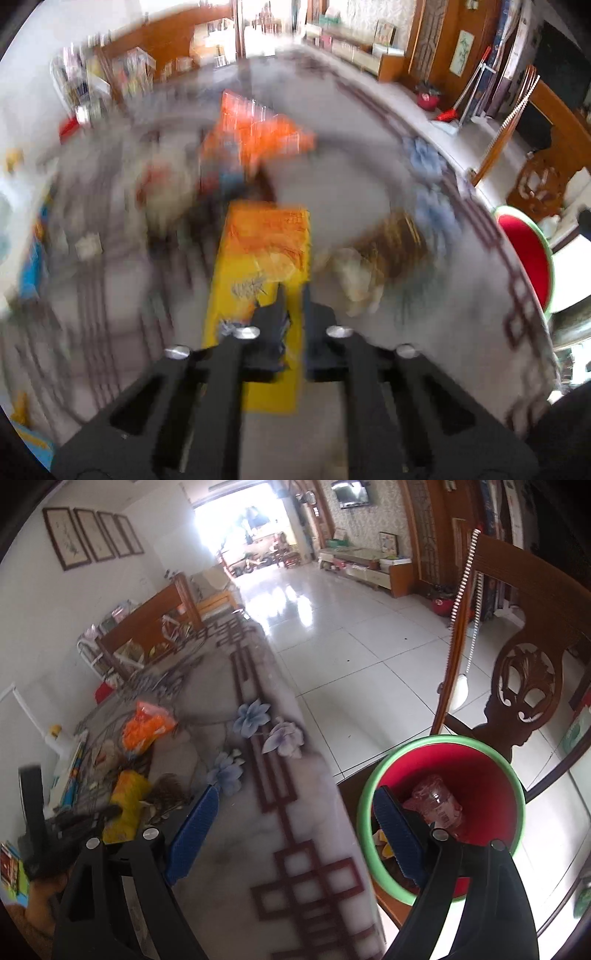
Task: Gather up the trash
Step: 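Grasp yellow iced-tea carton with left tool while right tool reaches brown cigarette box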
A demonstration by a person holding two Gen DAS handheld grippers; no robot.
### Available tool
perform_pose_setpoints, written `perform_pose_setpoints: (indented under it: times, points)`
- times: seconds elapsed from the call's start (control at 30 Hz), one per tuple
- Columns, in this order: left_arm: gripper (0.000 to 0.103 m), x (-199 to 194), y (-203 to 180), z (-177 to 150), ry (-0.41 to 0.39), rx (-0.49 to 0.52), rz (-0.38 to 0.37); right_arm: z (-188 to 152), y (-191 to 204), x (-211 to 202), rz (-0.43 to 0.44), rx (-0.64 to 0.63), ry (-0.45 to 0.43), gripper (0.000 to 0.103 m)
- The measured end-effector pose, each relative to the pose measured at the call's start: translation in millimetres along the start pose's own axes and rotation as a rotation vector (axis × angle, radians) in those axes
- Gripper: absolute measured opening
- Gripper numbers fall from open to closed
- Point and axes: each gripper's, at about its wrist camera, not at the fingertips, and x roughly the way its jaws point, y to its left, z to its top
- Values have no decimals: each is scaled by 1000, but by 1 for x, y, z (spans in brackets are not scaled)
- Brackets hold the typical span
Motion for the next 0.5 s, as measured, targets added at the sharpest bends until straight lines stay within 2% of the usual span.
perform_pose_setpoints:
  times: [0.1,0.2,0.23,0.27,0.33,0.4,0.43,0.5]
  points:
    - [5,-16,6,-27,6,-9,-13,-3,16,3,5,-36,18,83]
    - [8,-29,9,-47,0,2,7,-7,35,7,26,-66,41,83]
    - [18,-32,12,-50,-4,-20,1,-8,42,8,31,-80,44,83]
    - [39,-32,16,-48,-13,-36,-4,-10,52,8,41,-99,45,83]
    - [68,-33,22,-39,-53,-68,21,-12,71,11,56,-132,45,83]
    - [72,-30,25,-27,-74,-70,15,-14,86,16,62,-156,56,83]
    - [84,-25,24,-21,-61,-62,12,-16,92,19,64,-164,63,83]
    - [86,-9,19,-9,-20,-25,28,-17,103,26,67,-174,80,83]
